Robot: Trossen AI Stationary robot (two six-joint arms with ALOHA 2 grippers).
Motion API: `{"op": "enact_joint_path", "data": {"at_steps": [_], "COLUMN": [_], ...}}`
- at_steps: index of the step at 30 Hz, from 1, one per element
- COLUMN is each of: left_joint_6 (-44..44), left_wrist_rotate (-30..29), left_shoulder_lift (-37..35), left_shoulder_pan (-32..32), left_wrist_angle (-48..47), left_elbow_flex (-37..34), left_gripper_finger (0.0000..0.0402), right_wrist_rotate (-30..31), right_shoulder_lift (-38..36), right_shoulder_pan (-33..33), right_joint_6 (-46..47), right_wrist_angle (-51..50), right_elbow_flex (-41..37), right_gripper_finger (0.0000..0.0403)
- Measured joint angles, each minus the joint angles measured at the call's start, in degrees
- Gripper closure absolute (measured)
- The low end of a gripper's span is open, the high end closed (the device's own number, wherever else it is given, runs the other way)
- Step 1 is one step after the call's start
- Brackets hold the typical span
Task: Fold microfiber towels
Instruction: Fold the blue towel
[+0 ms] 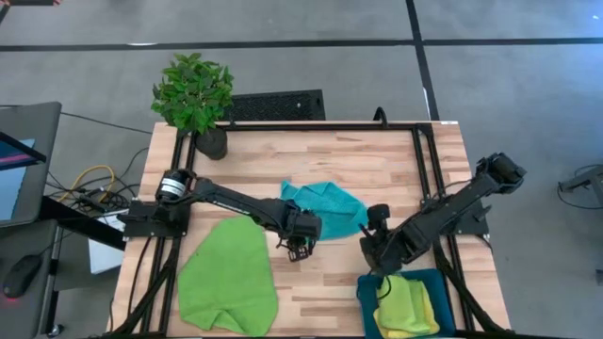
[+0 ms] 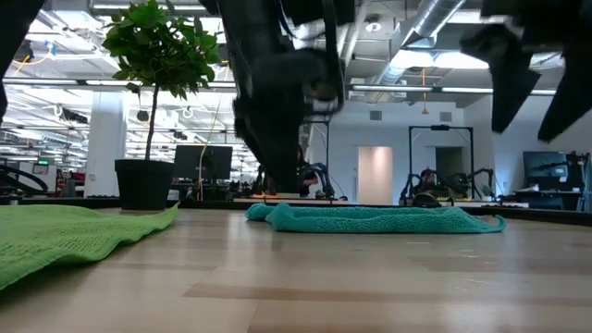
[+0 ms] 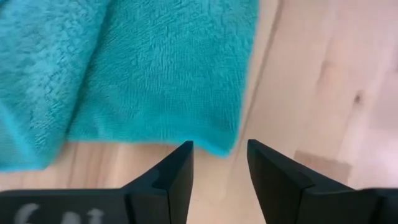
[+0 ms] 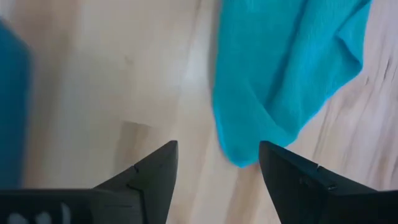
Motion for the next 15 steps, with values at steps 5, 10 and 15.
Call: {"op": "enact_joint_path", "data": {"at_steps": [5,10,15], "left_joint_6": [-1.28,-2.72,-4.04], "left_wrist_rotate": [-5.84,-8.01,-8.21], "left_shoulder_lift": [-2.85,-4.4,-4.79], "left_shoulder_pan": [-2.5,-4.63,-5.82], "left_wrist_angle": [-2.05,-3.27,-3.21], "left_elbow_flex": [0.04,0.04,0.04], "left_gripper_finger": [0.0258,0.0258,0.0258], "right_wrist_rotate": [0.03,-2.31,-5.09], "right_shoulder_lift": [0.0,0.0,0.0], "right_shoulder_pan": [-4.34,-8.96,-12.49], "right_joint_6": [-0.16,-3.38,-9.57], "right_wrist_angle": [0.87,5.34,9.21], "right_elbow_flex": [-5.34,-9.62,-12.15], "right_gripper_finger": [0.0154,0.0154,0.0154]}}
